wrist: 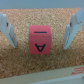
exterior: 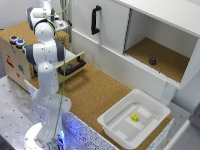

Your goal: Grasp the pink block and turn it right

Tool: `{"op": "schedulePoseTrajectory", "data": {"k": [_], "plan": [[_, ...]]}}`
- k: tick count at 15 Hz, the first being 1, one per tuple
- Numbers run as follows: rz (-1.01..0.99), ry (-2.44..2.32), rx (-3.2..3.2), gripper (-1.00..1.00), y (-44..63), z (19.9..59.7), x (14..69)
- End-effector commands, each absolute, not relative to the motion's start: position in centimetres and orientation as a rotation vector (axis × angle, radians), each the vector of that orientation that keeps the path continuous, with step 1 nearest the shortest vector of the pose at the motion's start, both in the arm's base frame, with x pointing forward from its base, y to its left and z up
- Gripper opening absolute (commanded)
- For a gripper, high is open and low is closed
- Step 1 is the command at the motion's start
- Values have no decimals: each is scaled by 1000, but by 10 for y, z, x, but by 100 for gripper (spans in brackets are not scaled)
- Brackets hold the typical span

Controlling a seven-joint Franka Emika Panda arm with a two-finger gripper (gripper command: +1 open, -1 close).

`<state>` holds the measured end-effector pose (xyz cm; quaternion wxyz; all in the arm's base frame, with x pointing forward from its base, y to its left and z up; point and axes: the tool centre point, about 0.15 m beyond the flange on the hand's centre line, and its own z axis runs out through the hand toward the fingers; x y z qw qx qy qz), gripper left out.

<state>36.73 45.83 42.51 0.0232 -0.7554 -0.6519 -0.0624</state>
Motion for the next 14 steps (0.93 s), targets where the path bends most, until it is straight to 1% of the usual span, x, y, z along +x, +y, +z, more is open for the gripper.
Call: {"op": "schedulePoseTrajectory", "data": {"k": [1, 5, 11, 14], "plan": [[5, -2160, -2366, -100, 481, 435, 386], [14, -2174, -2381, -100, 474, 440, 383], [-33, -2154, -2404, -100, 472, 454, 369], [13, -2038, -2555, -100, 466, 460, 364]]}}
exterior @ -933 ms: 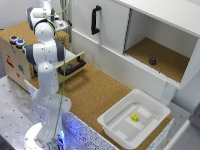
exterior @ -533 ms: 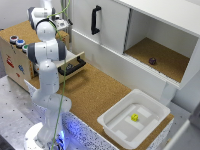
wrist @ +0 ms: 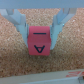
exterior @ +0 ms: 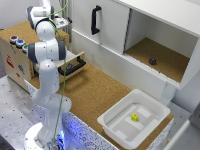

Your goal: Grasp the pink block and turn it right

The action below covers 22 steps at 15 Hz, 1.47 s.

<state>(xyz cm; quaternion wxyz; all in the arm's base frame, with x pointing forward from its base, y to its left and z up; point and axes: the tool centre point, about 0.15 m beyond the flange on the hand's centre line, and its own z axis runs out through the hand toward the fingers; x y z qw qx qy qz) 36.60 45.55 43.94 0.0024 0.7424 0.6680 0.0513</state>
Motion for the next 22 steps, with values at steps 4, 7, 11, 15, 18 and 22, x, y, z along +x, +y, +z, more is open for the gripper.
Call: {"op": "schedulePoseTrajectory", "data": {"k": [4, 7, 11, 15, 18, 22], "plan": [[-43, 1523, 2721, -100, 463, 455, 352], [-15, 1195, 2897, -100, 469, 457, 338], [10, 817, 3006, -100, 471, 450, 334], [92, 406, 3081, -100, 455, 445, 353], [121, 233, 3092, -100, 445, 440, 365], [241, -84, 3143, -100, 436, 440, 369]]}}
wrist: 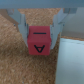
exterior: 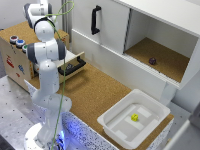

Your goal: Grasp the pink block and turn it right

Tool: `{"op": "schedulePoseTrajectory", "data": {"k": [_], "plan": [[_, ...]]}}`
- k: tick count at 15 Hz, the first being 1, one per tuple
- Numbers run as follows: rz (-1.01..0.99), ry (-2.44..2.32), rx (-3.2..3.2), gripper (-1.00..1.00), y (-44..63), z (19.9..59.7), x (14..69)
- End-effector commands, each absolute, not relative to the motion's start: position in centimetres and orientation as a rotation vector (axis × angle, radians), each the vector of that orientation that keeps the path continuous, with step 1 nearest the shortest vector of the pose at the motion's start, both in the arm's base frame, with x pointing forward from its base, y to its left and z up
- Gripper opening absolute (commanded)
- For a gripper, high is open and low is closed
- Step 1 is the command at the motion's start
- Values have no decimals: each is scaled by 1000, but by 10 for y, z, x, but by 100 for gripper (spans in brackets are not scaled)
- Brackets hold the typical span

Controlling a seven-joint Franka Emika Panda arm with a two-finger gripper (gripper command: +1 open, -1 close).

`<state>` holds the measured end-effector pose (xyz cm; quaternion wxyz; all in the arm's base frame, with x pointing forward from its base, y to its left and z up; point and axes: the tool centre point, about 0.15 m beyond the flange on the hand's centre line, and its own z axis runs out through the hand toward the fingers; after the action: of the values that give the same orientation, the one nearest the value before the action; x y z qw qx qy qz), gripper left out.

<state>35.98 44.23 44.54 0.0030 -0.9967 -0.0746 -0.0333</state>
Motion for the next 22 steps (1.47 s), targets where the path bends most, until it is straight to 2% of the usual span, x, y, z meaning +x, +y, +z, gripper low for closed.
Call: {"op": "schedulePoseTrajectory", "data": {"k": [1, 5, 6, 10, 15, 18, 20, 22], "plan": [[-241, 81, -3127, -100, 439, 439, 372], [-213, 26, -3153, -100, 449, 436, 372], [-198, 19, -3149, 100, 448, 433, 370], [-180, 17, -3148, 100, 440, 432, 357], [-343, -199, -3139, 100, 433, 475, 354], [-260, -534, -3052, 100, 435, 486, 354], [-69, -853, -2919, 100, 440, 477, 346], [-38, -1147, -2814, 100, 450, 479, 338]]}}
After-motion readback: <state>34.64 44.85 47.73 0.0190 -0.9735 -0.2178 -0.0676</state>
